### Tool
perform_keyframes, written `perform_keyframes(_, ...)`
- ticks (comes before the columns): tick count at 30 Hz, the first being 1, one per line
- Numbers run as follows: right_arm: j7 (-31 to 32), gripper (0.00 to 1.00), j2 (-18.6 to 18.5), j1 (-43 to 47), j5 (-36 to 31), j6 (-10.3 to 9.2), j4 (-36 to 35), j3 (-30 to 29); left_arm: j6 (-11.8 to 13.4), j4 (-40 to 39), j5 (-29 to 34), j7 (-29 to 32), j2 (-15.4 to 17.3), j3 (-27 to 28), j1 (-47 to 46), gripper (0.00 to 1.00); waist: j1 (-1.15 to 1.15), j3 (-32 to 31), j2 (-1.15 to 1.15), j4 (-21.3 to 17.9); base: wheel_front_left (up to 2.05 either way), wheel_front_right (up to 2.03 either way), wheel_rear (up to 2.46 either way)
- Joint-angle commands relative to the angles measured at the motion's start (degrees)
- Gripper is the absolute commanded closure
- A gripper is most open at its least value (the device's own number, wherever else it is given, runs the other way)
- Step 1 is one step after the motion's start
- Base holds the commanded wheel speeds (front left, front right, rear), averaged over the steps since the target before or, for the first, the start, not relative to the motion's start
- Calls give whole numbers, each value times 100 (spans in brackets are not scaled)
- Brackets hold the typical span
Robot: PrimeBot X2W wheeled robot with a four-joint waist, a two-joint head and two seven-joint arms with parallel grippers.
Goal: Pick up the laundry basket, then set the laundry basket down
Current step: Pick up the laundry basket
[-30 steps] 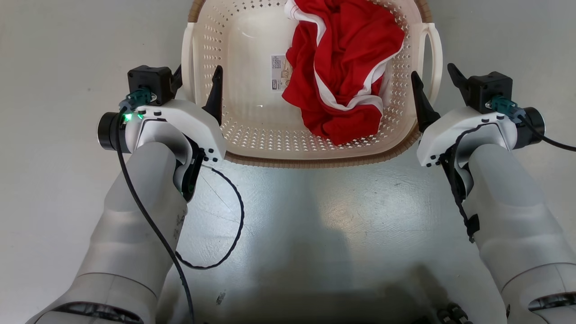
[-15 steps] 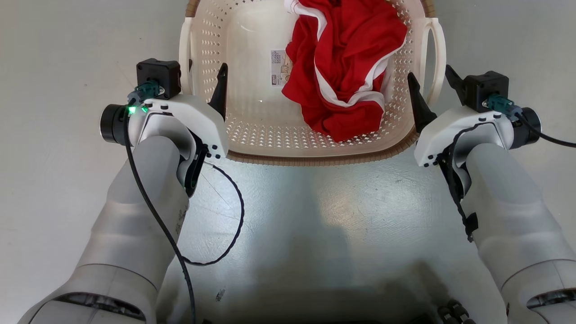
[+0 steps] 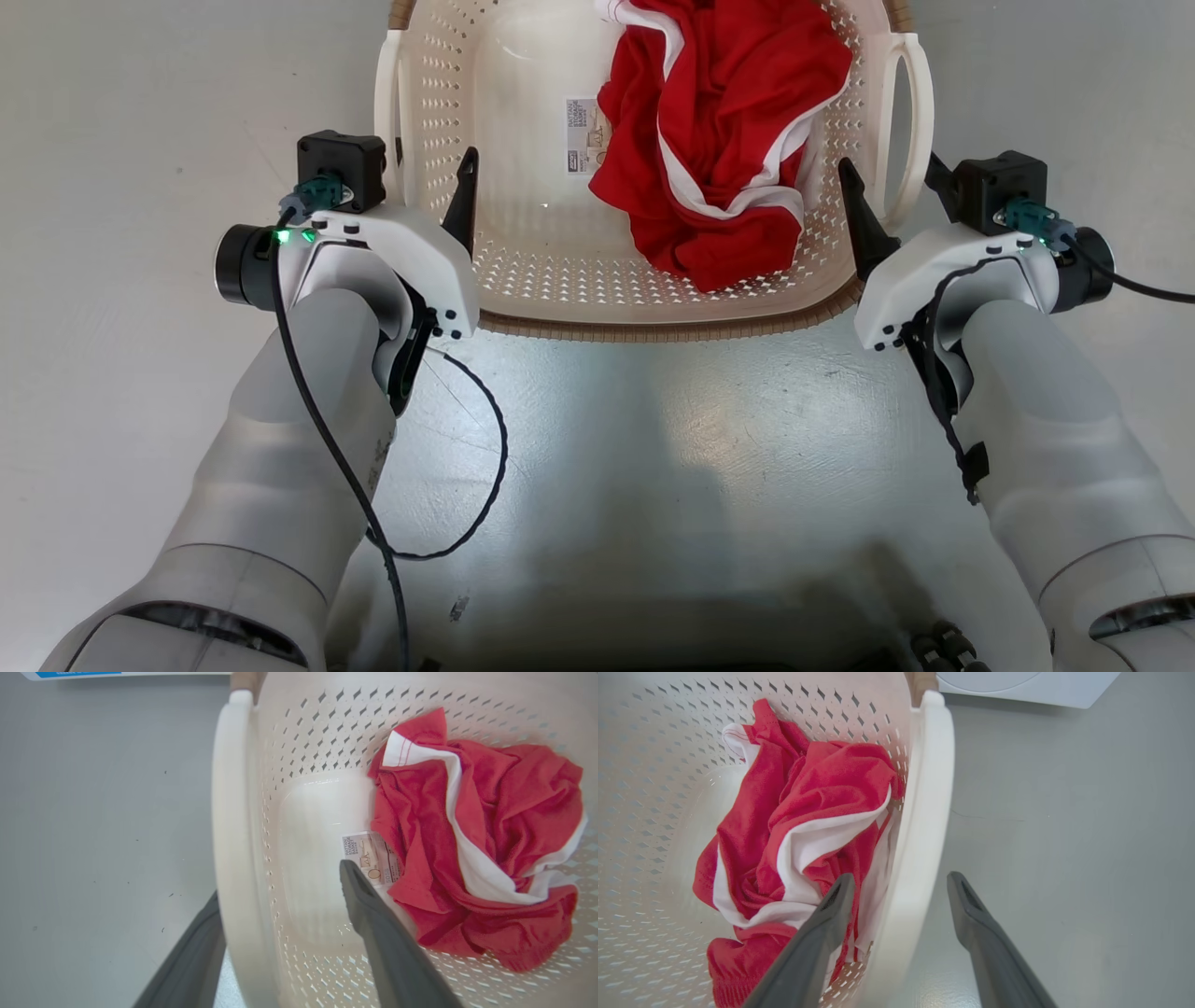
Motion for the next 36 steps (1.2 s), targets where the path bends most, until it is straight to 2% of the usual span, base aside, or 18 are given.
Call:
perform_keyframes(1, -62, 0, 87, 135, 56, 35, -5, 96, 83, -29, -36, -30, 129, 62, -3, 0, 0, -1, 0, 2, 0, 0, 0)
perform_keyframes(26, -62, 0, 87, 127, 95, 35, 13, 98, 137, 73, -83, -31, 129, -47, -52, 0, 0, -37, 0, 25, 0, 0, 0)
perform_keyframes(27, -62, 5, 87, 127, 101, 35, 18, 103, 127, 84, -92, -31, 129, -53, -52, 21, 0, -40, 0, 28, 0, 0, 0)
perform_keyframes(28, -62, 100, 87, 129, 138, 35, 36, 120, 99, 108, -119, -31, 129, -60, -51, 56, 0, -43, 0, 34, 0, 0, 0)
perform_keyframes(29, -62, 100, 87, 130, 189, 35, 63, 143, 65, 143, -154, -31, 129, -73, -54, 100, 0, -46, 0, 38, 0, 0, 0)
perform_keyframes(36, -62, 100, 87, 96, 434, 35, 189, 326, 99, 159, -294, -31, 129, -227, -118, 100, 0, -53, 0, 51, 0, 0, 0)
